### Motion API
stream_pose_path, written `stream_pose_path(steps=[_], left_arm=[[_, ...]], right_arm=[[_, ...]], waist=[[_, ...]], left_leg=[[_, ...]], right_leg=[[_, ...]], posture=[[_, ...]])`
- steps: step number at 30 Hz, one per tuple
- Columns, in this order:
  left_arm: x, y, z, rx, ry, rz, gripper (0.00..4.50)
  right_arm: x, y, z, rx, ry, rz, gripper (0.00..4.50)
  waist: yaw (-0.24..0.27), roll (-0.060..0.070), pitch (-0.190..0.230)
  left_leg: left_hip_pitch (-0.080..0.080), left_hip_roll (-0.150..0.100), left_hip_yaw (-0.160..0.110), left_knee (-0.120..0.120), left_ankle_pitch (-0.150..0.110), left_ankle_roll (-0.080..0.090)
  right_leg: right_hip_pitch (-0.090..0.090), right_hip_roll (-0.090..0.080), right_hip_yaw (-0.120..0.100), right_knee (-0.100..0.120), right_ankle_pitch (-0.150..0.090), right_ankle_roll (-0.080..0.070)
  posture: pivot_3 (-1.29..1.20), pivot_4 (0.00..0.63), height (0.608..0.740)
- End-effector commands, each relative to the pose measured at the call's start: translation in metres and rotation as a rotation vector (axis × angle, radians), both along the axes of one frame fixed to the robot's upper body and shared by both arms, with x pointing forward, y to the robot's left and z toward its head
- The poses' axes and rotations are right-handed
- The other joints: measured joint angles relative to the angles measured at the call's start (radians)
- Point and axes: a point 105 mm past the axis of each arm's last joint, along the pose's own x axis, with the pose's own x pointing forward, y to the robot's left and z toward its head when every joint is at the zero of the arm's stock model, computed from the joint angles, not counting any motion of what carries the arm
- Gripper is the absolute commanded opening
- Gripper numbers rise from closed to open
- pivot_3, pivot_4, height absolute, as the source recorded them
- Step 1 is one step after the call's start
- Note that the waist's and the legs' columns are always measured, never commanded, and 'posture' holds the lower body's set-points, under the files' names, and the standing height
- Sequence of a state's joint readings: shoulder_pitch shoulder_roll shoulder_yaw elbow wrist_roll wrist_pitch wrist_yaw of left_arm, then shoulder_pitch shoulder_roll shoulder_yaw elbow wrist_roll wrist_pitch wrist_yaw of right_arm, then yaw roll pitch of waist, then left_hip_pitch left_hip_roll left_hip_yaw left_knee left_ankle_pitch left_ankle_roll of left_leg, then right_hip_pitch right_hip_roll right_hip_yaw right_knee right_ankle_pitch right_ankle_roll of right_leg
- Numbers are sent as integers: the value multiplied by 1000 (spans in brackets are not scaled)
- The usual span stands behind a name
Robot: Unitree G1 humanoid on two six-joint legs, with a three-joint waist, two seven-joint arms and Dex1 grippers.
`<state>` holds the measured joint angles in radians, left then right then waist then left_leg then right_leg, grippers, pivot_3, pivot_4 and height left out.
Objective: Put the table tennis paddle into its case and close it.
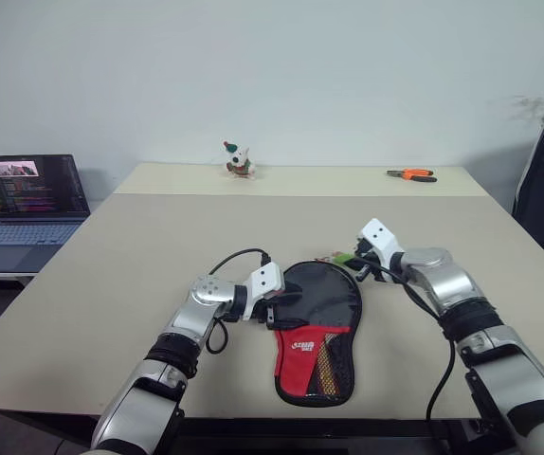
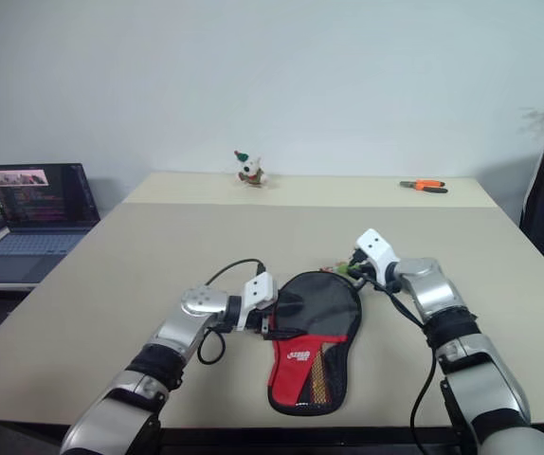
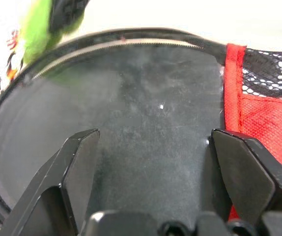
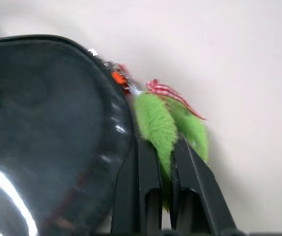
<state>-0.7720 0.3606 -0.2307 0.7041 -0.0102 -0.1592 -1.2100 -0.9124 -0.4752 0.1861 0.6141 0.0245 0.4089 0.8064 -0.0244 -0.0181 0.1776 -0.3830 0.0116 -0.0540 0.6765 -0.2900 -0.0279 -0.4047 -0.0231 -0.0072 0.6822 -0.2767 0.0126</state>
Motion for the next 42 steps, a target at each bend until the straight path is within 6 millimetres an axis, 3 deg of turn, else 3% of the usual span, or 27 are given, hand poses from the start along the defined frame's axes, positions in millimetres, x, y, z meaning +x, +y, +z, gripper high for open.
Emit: stream_pose_path(steps=[1, 10, 15, 31, 37, 42], left_arm=[[-17, 4, -41, 119, 122, -43, 4003], [-16, 1, -43, 120, 138, -44, 4003], [-17, -6, -44, 111, 144, -52, 4003], [-21, -13, -58, 207, 132, -122, 4003], [-18, -19, -59, 225, 122, -125, 4003], [-16, -21, -59, 228, 120, -120, 4003]], right_arm=[[-5, -16, 6, 3, -5, -29, 21], [-27, -28, -5, -52, 26, -7, 21], [-60, -39, -11, -142, 71, 80, 21], [-144, -44, -22, -270, 251, 314, 21], [-178, -33, -26, -266, 326, 429, 21], [-218, -14, -23, -226, 402, 584, 21]], waist=[[0, 1, -1], [3, 7, -4], [16, 8, -5], [29, 12, -10], [30, 11, -10], [34, 11, -11]], left_leg=[[0, 0, 0, 0, 0, 0], [0, -1, 0, 0, 0, 0], [0, -1, 0, 0, -1, 1], [3, -2, -1, 0, -2, 3], [18, -2, -3, -1, -5, 7], [20, -3, -4, 0, -5, 7]], right_leg=[[0, 0, 0, 0, 0, 0], [0, 0, 0, 0, 0, 0], [1, 0, 0, -1, 0, 0], [5, 0, -1, -3, -2, 2], [24, 0, -3, -8, -6, 9], [27, -1, -3, -9, -7, 11]], posture=[[0, 150, 740], [0, 150, 740], [0, 150, 740], [0, 150, 740], [0, 150, 740], [0, 150, 740]])
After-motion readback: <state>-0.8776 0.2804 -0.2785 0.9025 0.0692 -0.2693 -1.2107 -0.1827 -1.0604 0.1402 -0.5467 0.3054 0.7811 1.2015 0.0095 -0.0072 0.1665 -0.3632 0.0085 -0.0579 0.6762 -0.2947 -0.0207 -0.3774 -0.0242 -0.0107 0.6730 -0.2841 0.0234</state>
